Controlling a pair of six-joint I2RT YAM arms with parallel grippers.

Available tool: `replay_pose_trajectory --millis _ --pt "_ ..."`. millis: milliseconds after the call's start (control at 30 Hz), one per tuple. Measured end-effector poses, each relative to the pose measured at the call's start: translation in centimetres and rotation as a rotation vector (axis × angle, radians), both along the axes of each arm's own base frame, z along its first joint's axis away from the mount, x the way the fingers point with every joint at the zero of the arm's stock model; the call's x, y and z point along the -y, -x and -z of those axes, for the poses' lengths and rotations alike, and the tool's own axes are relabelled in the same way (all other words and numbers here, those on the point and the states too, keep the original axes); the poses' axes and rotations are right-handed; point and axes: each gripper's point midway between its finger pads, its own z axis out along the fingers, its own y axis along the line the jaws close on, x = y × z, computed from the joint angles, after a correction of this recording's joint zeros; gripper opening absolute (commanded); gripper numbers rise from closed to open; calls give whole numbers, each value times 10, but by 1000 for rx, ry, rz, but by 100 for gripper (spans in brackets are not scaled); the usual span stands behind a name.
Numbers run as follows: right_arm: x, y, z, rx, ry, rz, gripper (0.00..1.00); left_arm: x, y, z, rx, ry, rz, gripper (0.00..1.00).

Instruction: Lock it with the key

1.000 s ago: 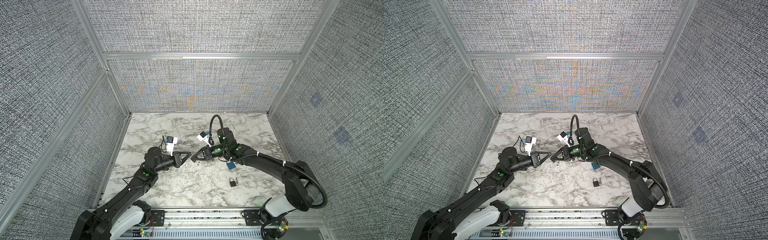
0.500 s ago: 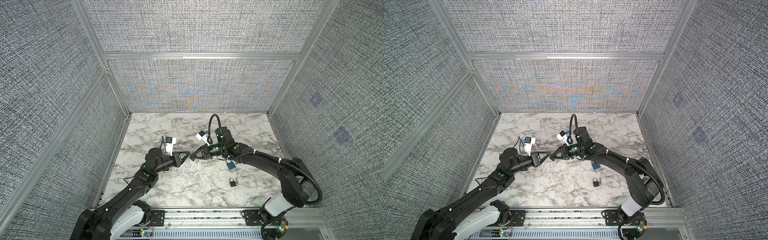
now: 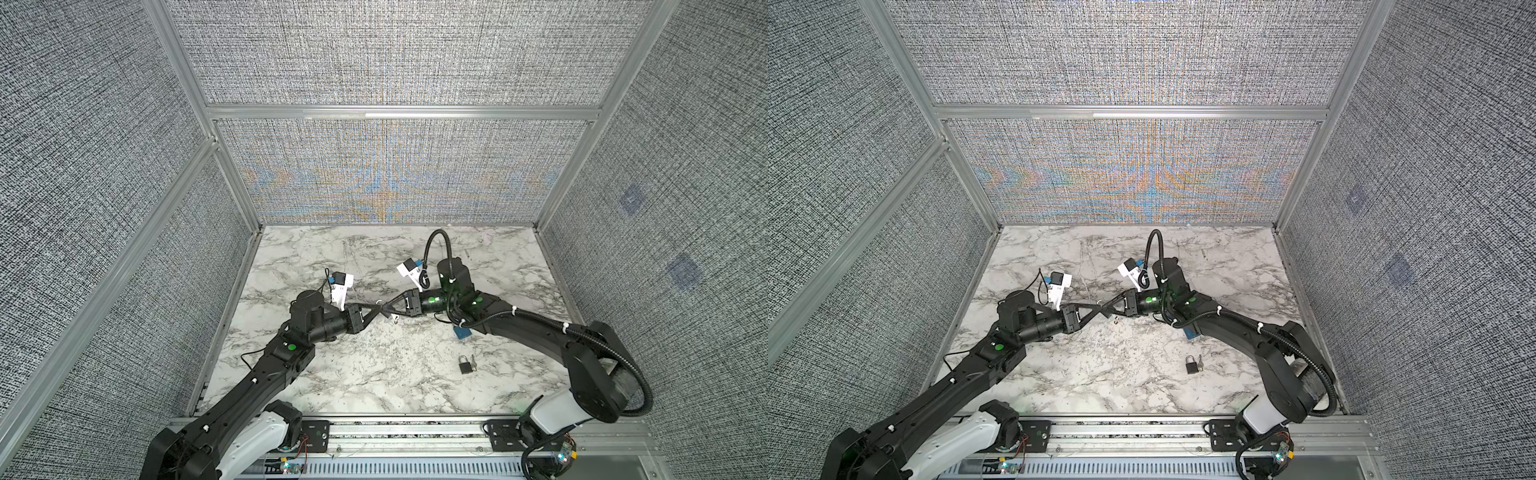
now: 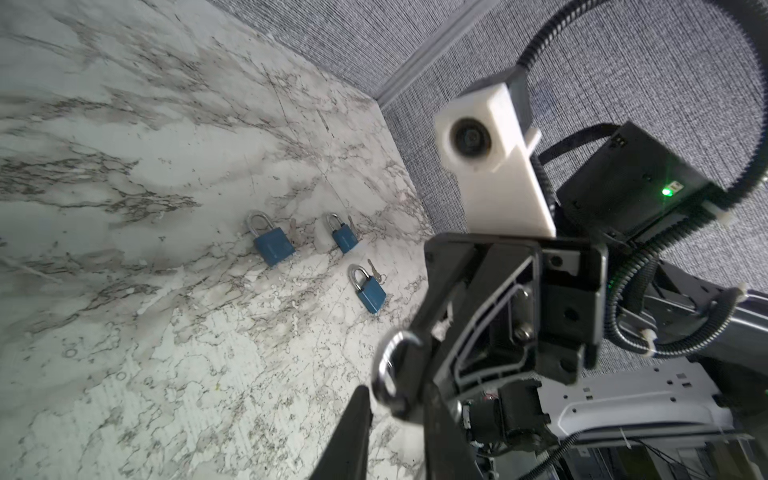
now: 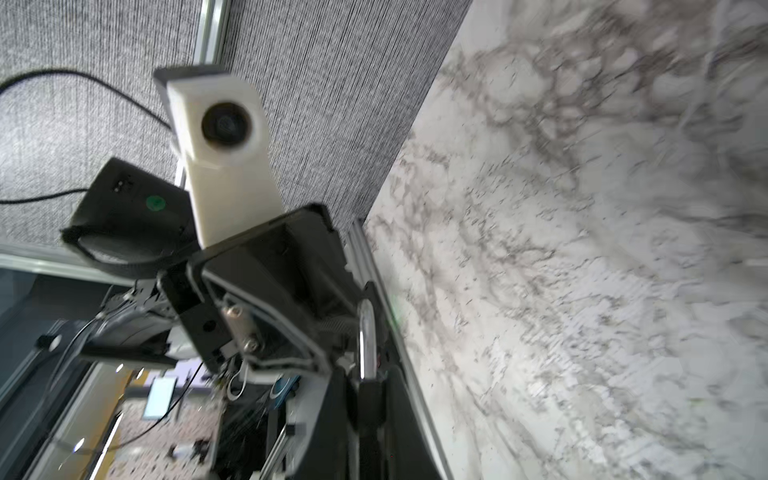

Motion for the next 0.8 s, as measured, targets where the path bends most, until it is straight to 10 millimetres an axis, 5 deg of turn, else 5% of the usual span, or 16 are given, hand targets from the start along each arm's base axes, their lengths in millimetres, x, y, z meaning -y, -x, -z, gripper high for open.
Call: replay_pose_trajectory --millis 467,800 --pt "-3 8 -7 30 -11 1 0 -4 -12 -10 0 52 31 30" --pt "-9 14 -9 32 -14 -19 0 -1 -15 -12 -1 64 53 18"
